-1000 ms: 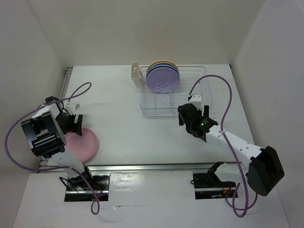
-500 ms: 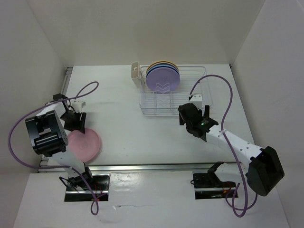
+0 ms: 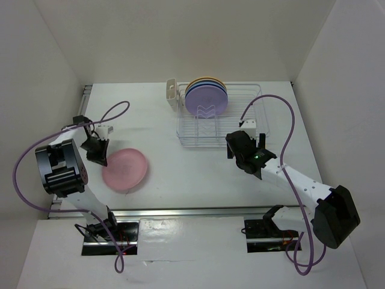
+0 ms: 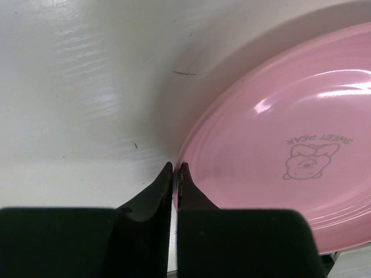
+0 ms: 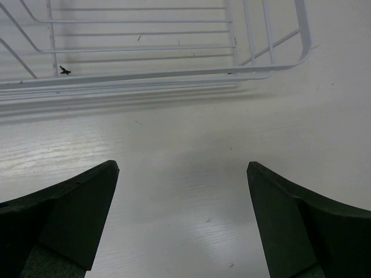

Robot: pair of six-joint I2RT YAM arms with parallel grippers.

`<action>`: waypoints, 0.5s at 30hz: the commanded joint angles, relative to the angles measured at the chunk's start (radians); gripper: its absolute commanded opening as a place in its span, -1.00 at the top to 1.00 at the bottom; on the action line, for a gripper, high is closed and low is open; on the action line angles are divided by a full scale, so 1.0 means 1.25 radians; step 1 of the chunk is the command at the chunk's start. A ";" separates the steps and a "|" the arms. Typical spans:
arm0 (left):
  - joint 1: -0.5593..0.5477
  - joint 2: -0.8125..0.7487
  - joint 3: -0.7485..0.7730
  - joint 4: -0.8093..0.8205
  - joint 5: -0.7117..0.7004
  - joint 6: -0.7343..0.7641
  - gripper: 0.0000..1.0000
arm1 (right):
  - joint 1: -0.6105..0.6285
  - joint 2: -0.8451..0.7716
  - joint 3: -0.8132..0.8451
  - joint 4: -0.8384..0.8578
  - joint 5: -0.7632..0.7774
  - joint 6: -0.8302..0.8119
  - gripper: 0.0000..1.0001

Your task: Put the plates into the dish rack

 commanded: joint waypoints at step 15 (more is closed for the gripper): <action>-0.038 0.078 0.144 0.139 0.052 -0.145 1.00 | -0.005 -0.006 0.005 0.009 0.007 0.016 -1.00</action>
